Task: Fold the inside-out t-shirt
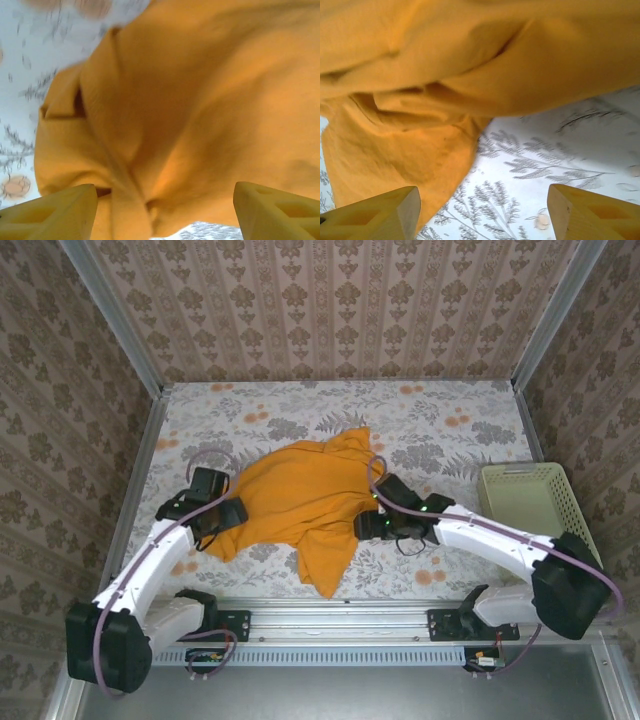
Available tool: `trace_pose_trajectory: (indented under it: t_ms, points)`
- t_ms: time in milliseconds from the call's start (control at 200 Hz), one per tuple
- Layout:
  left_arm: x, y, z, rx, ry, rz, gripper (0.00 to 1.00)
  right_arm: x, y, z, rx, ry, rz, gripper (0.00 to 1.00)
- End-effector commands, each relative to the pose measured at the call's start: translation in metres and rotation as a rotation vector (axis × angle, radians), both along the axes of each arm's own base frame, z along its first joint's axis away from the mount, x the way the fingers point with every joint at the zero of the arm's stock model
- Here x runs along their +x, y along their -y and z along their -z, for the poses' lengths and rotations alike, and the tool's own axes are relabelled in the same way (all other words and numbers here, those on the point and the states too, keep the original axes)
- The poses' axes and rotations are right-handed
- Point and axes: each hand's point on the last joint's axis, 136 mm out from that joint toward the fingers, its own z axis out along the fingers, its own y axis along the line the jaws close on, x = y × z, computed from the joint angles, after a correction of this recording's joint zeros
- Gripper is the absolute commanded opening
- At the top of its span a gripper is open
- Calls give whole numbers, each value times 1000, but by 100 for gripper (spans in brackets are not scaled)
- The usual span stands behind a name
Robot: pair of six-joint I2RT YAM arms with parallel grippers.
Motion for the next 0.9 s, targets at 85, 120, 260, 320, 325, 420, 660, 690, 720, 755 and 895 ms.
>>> trace_pose_trajectory:
  t_ms: [85,120,260,320,325,420,660,690,720,755,895]
  points:
    - [6,6,25,-72,-41,-33,72,-3,-49,14,45,-46,-25,69]
    - [7,6,28,-69,-52,-34,71,-5,-50,21,26,-68,-22,68]
    - [14,9,35,-86,-51,-25,65,-6,-43,47,-62,-115,9,62]
    - [17,12,37,-100,-45,-19,62,-4,-41,53,-90,-114,14,59]
    - [17,12,37,-100,-44,-18,62,-4,-41,54,-93,-115,13,59]
    - [22,16,39,-117,-40,-8,54,1,-48,58,-90,-110,-7,47]
    - [45,45,24,-245,9,68,26,31,1,57,-216,-52,81,0]
    - [50,52,17,-273,25,89,23,37,13,54,-221,-45,106,0]
    - [55,58,9,-294,44,106,20,43,25,51,-226,-39,131,0]
    - [61,65,0,-319,68,128,17,50,41,44,-227,-27,162,0]
    - [82,75,-52,-351,209,191,12,73,104,4,-235,49,289,0]
